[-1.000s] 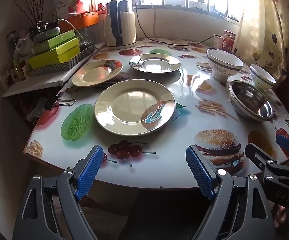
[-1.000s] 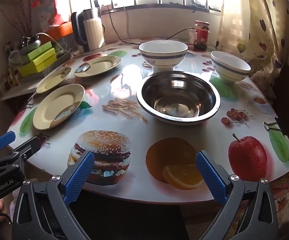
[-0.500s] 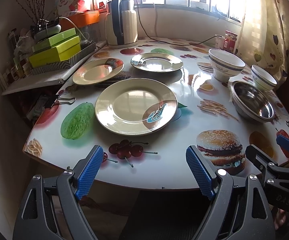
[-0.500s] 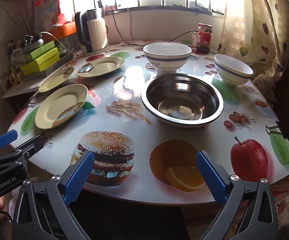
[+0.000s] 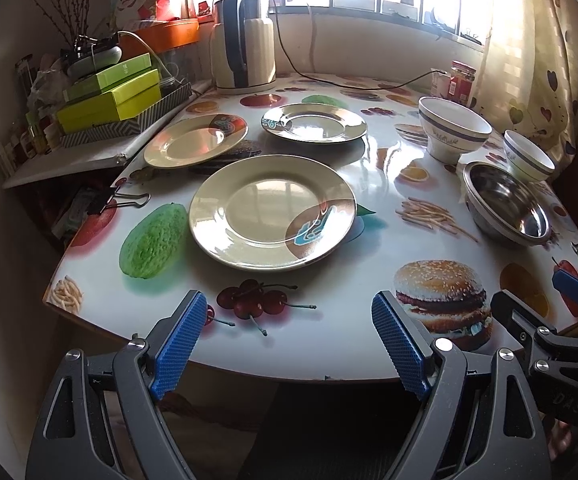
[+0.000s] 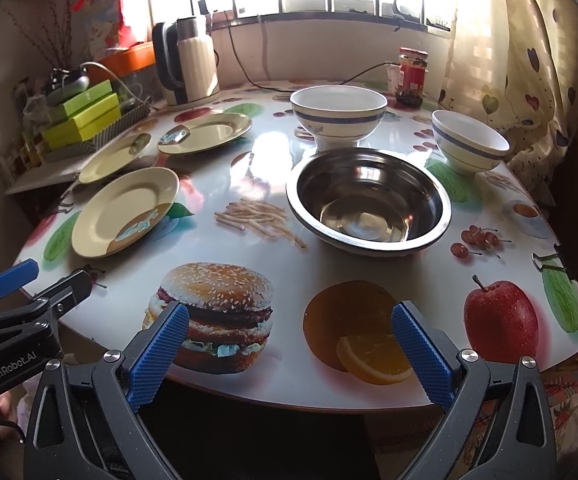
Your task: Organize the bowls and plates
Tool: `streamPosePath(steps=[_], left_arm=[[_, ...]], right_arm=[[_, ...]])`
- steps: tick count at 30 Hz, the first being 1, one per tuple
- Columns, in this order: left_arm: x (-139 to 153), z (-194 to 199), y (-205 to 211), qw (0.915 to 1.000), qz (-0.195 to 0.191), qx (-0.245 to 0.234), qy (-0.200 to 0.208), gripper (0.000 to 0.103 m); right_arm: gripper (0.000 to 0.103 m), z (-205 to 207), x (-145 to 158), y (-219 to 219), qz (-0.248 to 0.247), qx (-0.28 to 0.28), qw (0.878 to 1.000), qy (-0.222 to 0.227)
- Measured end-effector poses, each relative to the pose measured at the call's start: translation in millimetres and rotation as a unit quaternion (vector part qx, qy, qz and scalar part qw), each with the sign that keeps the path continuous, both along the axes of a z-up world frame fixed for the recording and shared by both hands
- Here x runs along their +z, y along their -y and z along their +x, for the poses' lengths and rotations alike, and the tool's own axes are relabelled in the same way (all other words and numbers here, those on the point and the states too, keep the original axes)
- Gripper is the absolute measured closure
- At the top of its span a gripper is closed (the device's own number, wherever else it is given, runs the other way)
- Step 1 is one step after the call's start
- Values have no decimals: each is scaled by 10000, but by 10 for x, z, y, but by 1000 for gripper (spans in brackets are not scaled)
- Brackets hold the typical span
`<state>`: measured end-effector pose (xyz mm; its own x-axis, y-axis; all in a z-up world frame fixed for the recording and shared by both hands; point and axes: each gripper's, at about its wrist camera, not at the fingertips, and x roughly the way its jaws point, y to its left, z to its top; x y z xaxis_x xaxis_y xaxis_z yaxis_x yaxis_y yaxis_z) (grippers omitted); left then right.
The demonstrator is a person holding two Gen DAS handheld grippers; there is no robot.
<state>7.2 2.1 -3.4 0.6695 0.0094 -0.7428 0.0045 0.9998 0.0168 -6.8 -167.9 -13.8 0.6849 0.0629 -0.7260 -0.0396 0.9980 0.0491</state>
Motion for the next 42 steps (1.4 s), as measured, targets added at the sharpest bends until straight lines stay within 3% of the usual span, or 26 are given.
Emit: streamPosePath(steps=[42], left_arm=[[-19, 133, -49, 10000, -38, 39, 6, 18]], right_arm=[[0, 107, 51, -98, -115, 211, 9996, 134]])
